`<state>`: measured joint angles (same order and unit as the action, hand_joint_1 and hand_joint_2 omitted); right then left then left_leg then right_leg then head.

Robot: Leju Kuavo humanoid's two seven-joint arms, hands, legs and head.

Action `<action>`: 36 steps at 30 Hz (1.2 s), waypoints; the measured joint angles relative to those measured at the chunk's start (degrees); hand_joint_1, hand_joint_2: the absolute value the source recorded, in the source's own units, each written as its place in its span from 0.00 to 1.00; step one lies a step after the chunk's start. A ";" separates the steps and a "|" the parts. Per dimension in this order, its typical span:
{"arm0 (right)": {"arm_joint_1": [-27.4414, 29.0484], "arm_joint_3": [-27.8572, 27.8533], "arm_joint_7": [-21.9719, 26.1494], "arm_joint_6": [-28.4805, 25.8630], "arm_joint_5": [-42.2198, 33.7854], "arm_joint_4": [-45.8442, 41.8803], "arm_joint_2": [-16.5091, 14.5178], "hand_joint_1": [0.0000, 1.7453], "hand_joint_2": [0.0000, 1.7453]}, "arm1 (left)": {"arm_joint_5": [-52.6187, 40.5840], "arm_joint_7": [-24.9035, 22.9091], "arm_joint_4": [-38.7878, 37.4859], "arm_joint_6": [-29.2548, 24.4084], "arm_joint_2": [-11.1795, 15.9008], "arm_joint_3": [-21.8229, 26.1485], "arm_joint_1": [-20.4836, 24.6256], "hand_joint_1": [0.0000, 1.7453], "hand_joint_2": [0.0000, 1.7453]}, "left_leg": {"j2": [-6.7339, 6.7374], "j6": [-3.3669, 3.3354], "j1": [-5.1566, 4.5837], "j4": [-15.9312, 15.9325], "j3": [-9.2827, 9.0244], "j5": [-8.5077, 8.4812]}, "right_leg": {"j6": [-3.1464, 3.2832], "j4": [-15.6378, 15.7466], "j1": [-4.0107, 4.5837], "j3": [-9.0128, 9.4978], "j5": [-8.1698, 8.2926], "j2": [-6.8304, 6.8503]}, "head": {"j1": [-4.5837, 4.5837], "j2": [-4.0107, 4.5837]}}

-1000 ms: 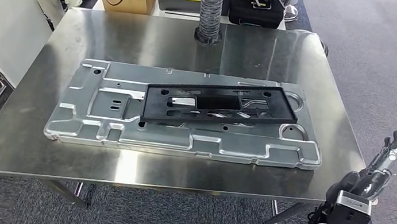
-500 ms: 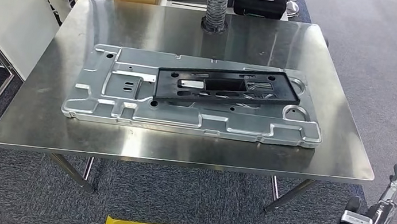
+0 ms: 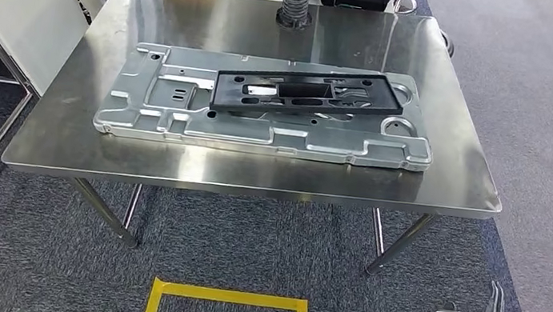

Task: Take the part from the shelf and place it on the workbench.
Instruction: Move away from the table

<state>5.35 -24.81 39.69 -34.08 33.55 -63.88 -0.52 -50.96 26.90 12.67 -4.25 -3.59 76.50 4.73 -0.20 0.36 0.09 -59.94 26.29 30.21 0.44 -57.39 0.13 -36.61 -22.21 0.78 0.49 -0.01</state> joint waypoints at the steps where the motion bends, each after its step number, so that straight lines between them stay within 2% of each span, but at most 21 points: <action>1: -0.76 -1.09 0.01 -0.29 0.24 3.61 -0.05 0.00 0.00 | 0.01 0.05 0.02 -0.04 -0.02 0.02 0.11 0.00 0.00 | 0.02 -0.30 -0.17 2.91 -1.68 1.03 | -0.30 -0.07 0.01 -0.19 0.51 0.02 | 0.02 0.00; 4: -3.27 -5.08 -0.70 -0.96 0.95 17.49 0.10 0.00 0.00 | 0.05 0.27 0.02 -0.15 -0.22 0.19 0.22 0.00 0.00 | 0.22 -1.40 -0.14 4.91 -1.61 0.40 | -1.30 0.25 -0.09 -0.45 1.34 -0.08 | 0.18 -0.01; 6: -3.97 -7.80 -2.44 -0.70 1.09 26.01 0.27 0.00 0.00 | 0.06 0.49 0.01 -0.14 -0.39 0.32 0.17 0.00 0.00 | 0.35 -2.18 0.17 5.20 -0.27 -1.24 | -1.88 -2.42 -0.30 -1.45 -2.67 -0.39 | -0.10 -0.01; 8: -4.40 -9.61 -5.31 -0.12 1.80 32.54 0.34 0.00 0.00 | 0.04 0.69 0.01 -0.12 -0.44 0.38 -0.05 0.00 0.00 | 0.45 -2.46 0.16 5.07 1.53 -2.67 | -2.40 -9.22 -0.61 -3.09 -9.02 -0.57 | -0.43 0.00; 9: -4.68 -10.05 -7.52 0.39 2.56 35.15 0.35 0.00 0.00 | 0.03 0.77 0.01 -0.10 -0.45 0.40 -0.15 0.00 0.00 | 0.55 -2.39 0.16 4.92 2.50 -3.35 | -2.68 -12.91 -0.79 -3.69 -10.88 -0.59 | -0.49 0.00; 10: -4.96 -10.27 -10.51 1.15 3.64 37.51 0.34 0.00 0.00 | 0.01 0.87 0.01 -0.08 -0.48 0.41 -0.21 0.00 0.00 | 0.67 -2.25 0.18 4.71 3.52 -4.01 | -2.96 -15.60 -1.04 -3.75 -11.14 -0.58 | -0.50 0.01; 11: -5.19 -10.31 -13.83 2.07 4.84 39.56 0.32 0.00 0.00 | -0.02 0.98 0.01 -0.05 -0.51 0.42 -0.22 0.00 0.00 | 0.76 -2.04 0.23 4.39 4.60 -4.61 | -3.21 -16.50 -1.35 -2.91 -9.99 -0.58 | -0.51 0.01; 13: -5.52 -10.23 -20.48 4.61 7.28 42.91 0.25 0.00 0.00 | -0.14 1.22 0.01 0.02 -0.60 0.41 -0.19 0.00 0.00 | 0.80 -1.46 0.42 3.39 6.71 -5.57 | -3.64 -12.21 -2.01 1.92 -6.84 -0.59 | -0.52 0.01; 15: -6.02 -9.82 -25.85 7.97 9.18 45.44 0.15 0.00 0.00 | -0.43 1.45 0.01 0.09 -0.64 0.41 -0.16 0.00 0.00 | 0.81 -0.71 0.46 2.22 8.26 -6.22 | -3.53 -3.70 -2.14 8.23 -7.37 -0.72 | -0.60 0.00; 16: -6.27 -9.57 -28.16 9.89 9.80 46.49 0.07 0.00 0.00 | -0.58 1.55 0.01 0.12 -0.65 0.41 -0.12 0.00 0.00 | 0.82 -0.29 0.43 1.89 8.64 -6.59 | -3.14 -0.72 -2.01 10.10 -8.36 -0.76 | -0.65 0.00; 17: -6.47 -9.32 -30.53 12.30 10.21 47.47 -0.01 0.00 0.00 | -0.75 1.61 0.01 0.16 -0.66 0.40 -0.10 0.00 0.00 | 0.84 0.15 0.44 1.83 8.87 -7.06 | -2.57 0.83 -1.73 10.85 -9.05 -0.78 | -0.65 0.00; 19: -6.61 -8.99 -35.18 17.96 10.63 49.00 -0.17 0.00 0.00 | -1.04 1.62 0.01 0.23 -0.67 0.39 -0.19 0.00 0.00 | 0.82 0.99 0.66 1.89 9.24 -7.64 | -1.29 1.13 -1.52 10.14 -8.36 -0.55 | -0.70 0.00; 21: -6.68 -8.73 -38.87 23.12 10.88 49.97 -0.28 0.00 0.00 | -1.28 1.50 0.01 0.26 -0.68 0.37 -0.42 0.00 0.00 | 0.74 1.47 0.92 -0.42 10.39 -4.41 | -0.18 1.22 -1.44 8.68 -6.97 -0.25 | -0.56 -0.01; 24: -6.65 -8.34 -40.68 26.60 11.28 50.83 -0.59 0.00 0.00 | -1.47 1.23 0.01 0.15 -0.74 0.36 -0.53 0.00 0.00 | 0.69 1.63 0.99 -10.51 12.52 4.22 | 0.66 1.13 -0.88 5.68 -4.65 -0.11 | -0.19 0.00; 25: -6.66 -8.24 -40.75 27.12 11.35 51.02 -0.72 0.00 0.00 | -1.49 1.15 0.01 0.04 -0.74 0.36 -0.50 0.00 0.00 | 0.69 1.55 0.94 -13.32 12.49 4.94 | 0.77 1.04 -0.63 4.61 -3.87 -0.11 | -0.20 0.01; 27: -6.70 -8.14 -40.68 27.69 11.40 51.25 -0.93 0.00 0.00 | -1.46 1.04 0.01 -0.25 -0.75 0.37 -0.45 0.00 0.00 | 0.67 1.07 0.73 -13.92 9.98 2.40 | 0.83 0.70 -0.19 2.55 -2.46 -0.12 | -0.18 0.01; 29: -6.80 -8.02 -40.44 27.91 11.48 51.42 -1.22 0.00 0.00 | -1.25 1.03 0.02 -0.49 -0.72 0.37 -0.40 0.00 0.00 | 0.66 0.09 0.24 -7.07 3.65 0.20 | 0.71 0.29 0.14 0.91 -1.19 -0.14 | -0.18 -0.01; 31: -6.94 -7.89 -40.15 27.78 11.70 51.55 -1.64 0.00 0.00 | -0.91 1.10 0.04 -0.53 -0.61 0.39 -0.23 0.00 0.00 | 0.68 -0.78 -0.24 1.97 -2.54 1.68 | 0.35 0.10 0.38 0.11 0.02 -0.08 | -0.24 -0.01; 32: -6.99 -7.85 -39.99 27.58 11.82 51.62 -1.85 0.00 0.00 | -0.78 1.14 0.05 -0.51 -0.56 0.42 -0.19 0.00 0.00 | 0.70 -1.07 -0.42 4.62 -3.99 2.56 | 0.06 0.17 0.36 -0.04 0.67 -0.01 | -0.27 -0.01; 34: -6.97 -7.81 -39.68 27.10 12.06 51.79 -2.11 0.00 0.00 | -0.48 1.09 0.05 -0.47 -0.54 0.51 -0.36 0.00 0.00 | 0.79 -1.49 -0.46 5.98 -3.74 1.97 | -0.57 0.52 0.17 -0.38 1.83 0.04 | -0.25 0.00; 36: -7.01 -7.71 -39.41 26.98 12.32 51.98 -2.31 0.00 0.00 | -0.09 0.80 0.04 -0.52 -0.53 0.65 -0.54 0.00 0.00 | 0.96 -2.20 -0.24 6.25 -2.24 0.15 | -1.21 -1.07 -0.05 -1.29 -0.77 -0.23 | -0.23 0.00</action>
<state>-1.66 -32.52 0.28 -7.10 45.86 -11.90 -2.83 -51.06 27.70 12.70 -4.76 -4.12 77.15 4.19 0.76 -1.84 -0.16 -53.69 24.05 30.36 -0.77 -58.46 0.08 -37.90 -22.99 0.55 0.25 -0.01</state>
